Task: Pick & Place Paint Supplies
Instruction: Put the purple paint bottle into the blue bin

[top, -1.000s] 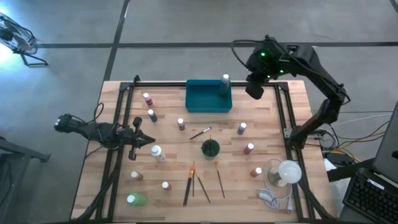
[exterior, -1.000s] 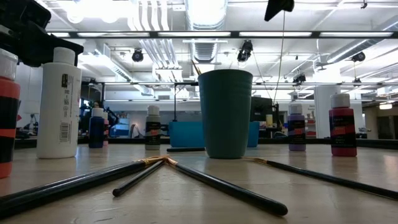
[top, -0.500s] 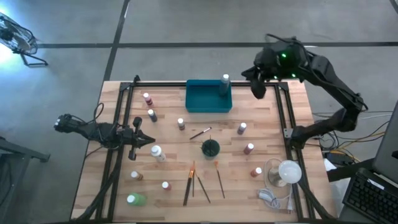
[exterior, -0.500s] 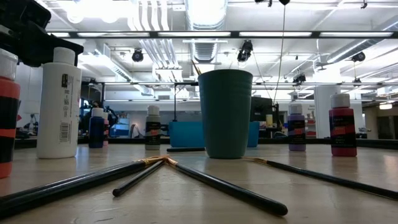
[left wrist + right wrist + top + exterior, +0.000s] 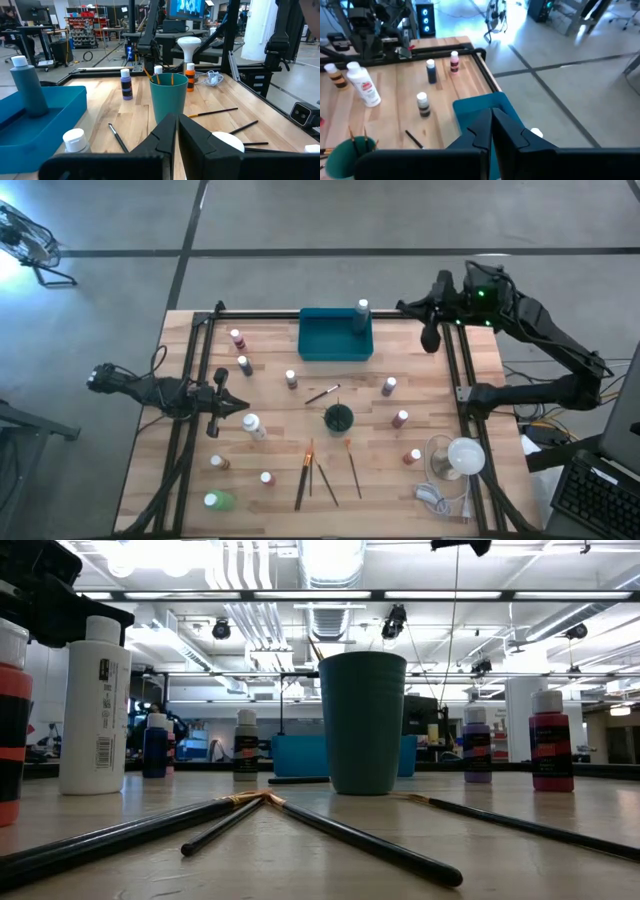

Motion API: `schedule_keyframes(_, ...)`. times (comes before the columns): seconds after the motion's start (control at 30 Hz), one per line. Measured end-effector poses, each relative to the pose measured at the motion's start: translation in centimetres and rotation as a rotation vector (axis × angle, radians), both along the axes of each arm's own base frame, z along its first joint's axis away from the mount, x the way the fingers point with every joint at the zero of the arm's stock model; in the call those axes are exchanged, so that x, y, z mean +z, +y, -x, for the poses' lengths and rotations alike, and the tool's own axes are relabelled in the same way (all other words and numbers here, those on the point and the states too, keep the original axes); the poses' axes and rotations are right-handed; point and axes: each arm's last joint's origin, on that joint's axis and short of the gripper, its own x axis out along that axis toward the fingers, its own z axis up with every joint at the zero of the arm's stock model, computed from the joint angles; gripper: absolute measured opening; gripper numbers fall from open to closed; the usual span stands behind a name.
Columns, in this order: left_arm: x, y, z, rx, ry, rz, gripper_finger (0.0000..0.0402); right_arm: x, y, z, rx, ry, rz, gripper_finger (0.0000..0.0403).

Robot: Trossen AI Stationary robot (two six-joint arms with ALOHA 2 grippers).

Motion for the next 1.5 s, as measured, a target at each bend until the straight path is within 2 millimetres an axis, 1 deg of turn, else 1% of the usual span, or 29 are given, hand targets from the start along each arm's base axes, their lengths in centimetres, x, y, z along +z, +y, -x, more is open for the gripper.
schedule_keyframes(0.17,0.0,0.0,0.0,0.0,0.0,0.0,0.0026,-1.1,0.9,1.6,-0.023,-0.026,-0.03,0.0008)
schedule_keyframes(0.27,-0.1,0.0,0.1,-0.003,0.022,0.011,0.0026,-1.2,1.5,2.8,-0.033,-0.096,-0.027,0.0008)
schedule_keyframes(0.37,-0.5,-0.1,0.5,-0.038,0.158,0.162,0.0026,-1.3,2.1,4.0,-0.038,-0.17,-0.012,0.0008)
schedule_keyframes(0.43,-0.8,-0.2,0.8,-0.055,0.256,0.304,0.0026,-1.5,2.5,4.8,-0.043,-0.199,-0.018,0.0008)
schedule_keyframes(0.5,-0.9,-0.3,0.9,-0.08,0.315,0.436,0.0026,-1.6,3.0,5.6,-0.05,-0.223,-0.036,0.0008)
schedule_keyframes(0.57,-1.0,-0.5,1.0,-0.127,0.356,0.517,0.0026,-1.8,3.2,6.1,-0.057,-0.238,-0.051,0.0008)
schedule_keyframes(0.63,-1.0,-0.6,1.1,-0.175,0.385,0.54,0.0026,-1.9,3.5,6.6,-0.059,-0.256,-0.053,0.0008)
schedule_keyframes(0.7,-0.9,-0.7,1.1,-0.194,0.38,0.548,0.0026,-1.9,3.8,7.1,-0.06,-0.267,-0.05,0.0008)
schedule_keyframes(0.87,-0.2,-0.6,1.2,-0.232,0.312,0.348,0.0026,-2.5,4.0,7.6,-0.073,-0.295,-0.097,0.0008)
schedule_keyframes(0.97,-0.2,-0.6,1.1,-0.247,0.292,0.289,0.0026,-3.1,4.0,7.4,-0.072,-0.274,-0.117,0.0008)
schedule_keyframes(1.07,-0.6,-0.6,1.1,-0.243,0.31,0.291,0.0026,-3.6,4.0,7.2,-0.036,-0.255,-0.133,0.0008)
schedule_keyframes(1.17,-0.8,-0.6,1.1,-0.24,0.314,0.292,0.0026,-3.5,4.1,7.3,-0.026,-0.262,-0.133,0.0008)
schedule_keyframes(1.27,-0.8,-0.6,1.0,-0.24,0.311,0.292,0.0026,-3.4,4.3,7.7,-0.025,-0.277,-0.126,0.0008)
schedule_keyframes(1.4,-0.8,-0.6,1.0,-0.24,0.311,0.292,0.0026,-3.3,4.9,8.8,-0.029,-0.32,-0.137,0.0008)
schedule_keyframes(1.5,-0.8,-0.6,1.0,-0.24,0.311,0.293,0.0026,-3.8,5.3,9.6,-0.032,-0.335,-0.14,0.0008)
